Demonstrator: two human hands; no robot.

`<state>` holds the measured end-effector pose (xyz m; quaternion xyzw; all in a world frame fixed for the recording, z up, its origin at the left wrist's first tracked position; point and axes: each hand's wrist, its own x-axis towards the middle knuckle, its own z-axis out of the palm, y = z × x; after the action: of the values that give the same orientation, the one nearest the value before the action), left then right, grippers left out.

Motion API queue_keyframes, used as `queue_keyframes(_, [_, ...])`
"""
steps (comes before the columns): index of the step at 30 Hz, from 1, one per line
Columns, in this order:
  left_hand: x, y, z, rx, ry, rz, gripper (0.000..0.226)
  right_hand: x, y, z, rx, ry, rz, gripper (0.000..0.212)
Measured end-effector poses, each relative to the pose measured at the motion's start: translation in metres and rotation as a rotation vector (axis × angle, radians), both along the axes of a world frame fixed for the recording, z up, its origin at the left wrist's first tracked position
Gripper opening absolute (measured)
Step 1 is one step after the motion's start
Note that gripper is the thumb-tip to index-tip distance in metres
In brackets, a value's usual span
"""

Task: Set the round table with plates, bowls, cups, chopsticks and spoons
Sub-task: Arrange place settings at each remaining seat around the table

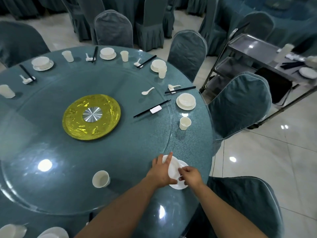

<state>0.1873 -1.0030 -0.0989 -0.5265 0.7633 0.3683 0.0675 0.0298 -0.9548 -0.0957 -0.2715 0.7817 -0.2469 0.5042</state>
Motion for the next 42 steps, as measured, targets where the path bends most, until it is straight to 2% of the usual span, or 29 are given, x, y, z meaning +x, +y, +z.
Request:
queue_keyframes(3, [-0.008, 0.002, 0.004, 0.053, 0.051, 0.007, 0.125, -0.011, 0.007, -0.001, 0.018, 0.048, -0.07, 0.012])
queue_keyframes(6, [-0.004, -0.008, 0.008, -0.005, 0.048, 0.035, 0.1, -0.025, 0.006, -0.004, 0.039, 0.125, -0.113, 0.018])
queue_keyframes(9, [0.023, -0.025, 0.009, -0.128, -0.083, 0.094, 0.064, -0.039, 0.003, -0.01, 0.064, 0.157, -0.133, 0.021])
queue_keyframes(11, [0.056, -0.032, 0.015, -0.177, -0.205, 0.119, 0.055, -0.042, 0.003, -0.017, 0.093, 0.164, -0.134, 0.02])
queue_keyframes(13, [0.091, -0.038, 0.021, -0.166, -0.333, 0.138, 0.058, -0.041, 0.002, -0.021, 0.117, 0.164, -0.114, 0.019])
queue_keyframes(16, [0.138, -0.038, 0.033, -0.083, -0.522, 0.223, 0.075, -0.036, 0.002, -0.028, 0.142, 0.147, -0.079, 0.011])
queue_keyframes(19, [0.169, -0.03, 0.037, 0.038, -0.604, 0.326, 0.092, -0.034, 0.003, -0.033, 0.165, 0.158, -0.055, 0.016])
queue_keyframes(23, [0.193, -0.016, 0.034, 0.18, -0.567, 0.426, 0.101, -0.03, 0.005, -0.035, 0.191, 0.204, -0.027, 0.021])
queue_keyframes(28, [0.188, -0.004, 0.026, 0.099, -0.493, 0.486, 0.061, -0.029, 0.006, -0.035, 0.209, 0.229, -0.007, 0.027])
queue_keyframes(31, [0.181, -0.002, 0.027, 0.082, -0.434, 0.483, 0.06, -0.026, 0.006, -0.029, 0.21, 0.269, 0.012, 0.034])
queue_keyframes(42, [0.105, 0.009, 0.034, 0.106, -0.181, 0.172, 0.074, -0.015, 0.001, -0.004, 0.118, 0.451, 0.108, 0.033])
